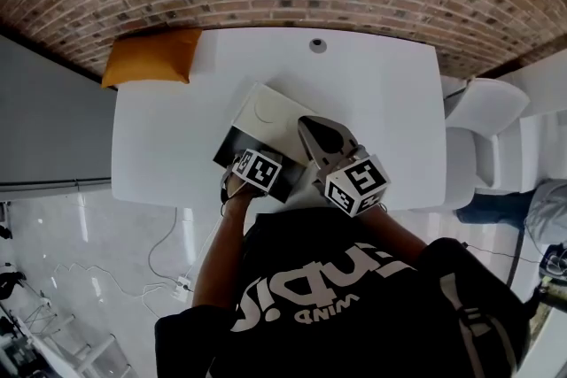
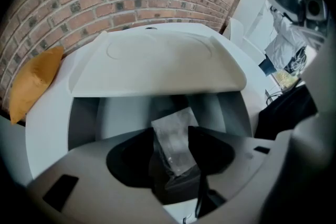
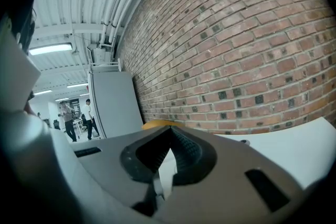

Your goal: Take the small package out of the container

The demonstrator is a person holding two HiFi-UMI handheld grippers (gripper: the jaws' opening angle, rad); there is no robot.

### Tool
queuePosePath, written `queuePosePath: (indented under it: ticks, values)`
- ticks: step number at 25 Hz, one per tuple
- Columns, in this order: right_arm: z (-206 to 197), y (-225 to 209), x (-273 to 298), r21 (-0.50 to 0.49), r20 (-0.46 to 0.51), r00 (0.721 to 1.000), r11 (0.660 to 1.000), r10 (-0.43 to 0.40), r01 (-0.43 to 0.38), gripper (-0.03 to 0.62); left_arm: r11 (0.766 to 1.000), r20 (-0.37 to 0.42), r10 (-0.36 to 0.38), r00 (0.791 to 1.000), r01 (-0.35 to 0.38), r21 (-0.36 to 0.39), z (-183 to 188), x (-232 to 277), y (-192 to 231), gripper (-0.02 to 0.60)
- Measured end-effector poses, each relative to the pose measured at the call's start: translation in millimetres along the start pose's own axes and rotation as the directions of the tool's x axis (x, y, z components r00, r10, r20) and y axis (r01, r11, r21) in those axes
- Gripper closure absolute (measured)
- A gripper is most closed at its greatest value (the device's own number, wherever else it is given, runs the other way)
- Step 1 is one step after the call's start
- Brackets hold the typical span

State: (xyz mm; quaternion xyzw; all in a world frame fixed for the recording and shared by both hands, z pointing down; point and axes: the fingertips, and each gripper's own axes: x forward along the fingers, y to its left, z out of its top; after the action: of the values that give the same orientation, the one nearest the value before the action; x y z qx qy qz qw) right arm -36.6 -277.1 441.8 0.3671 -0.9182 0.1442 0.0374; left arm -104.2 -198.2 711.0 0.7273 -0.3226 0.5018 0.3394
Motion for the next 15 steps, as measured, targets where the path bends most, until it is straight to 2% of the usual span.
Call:
queuePosePath:
  ticks: [4,10,15]
  values:
    - [-0.3,-1.3,3.4,0.003,0.001,1.0,1.0,0.004,-0.004,0.595,0.996,-0.057,0.043,0.997,-0.039,0.076,-7.0,5.3,-1.7,0.37]
    - [-2.5,-4.3,3.6,0.004,-0.01,1.0,1.0,0.008,-0.008,0.595,1.0,-0.032,0.0,0.999,0.0,0.005,-2.8,2.3,-0.6,0.37]
    - [-2.2,-4.9,4.7,0.004,-0.01,1.0,1.0,0.009,-0.009,0.595,0.999,-0.039,0.029,0.999,-0.028,0.03,-2.2,-3.9,6.6,0.37]
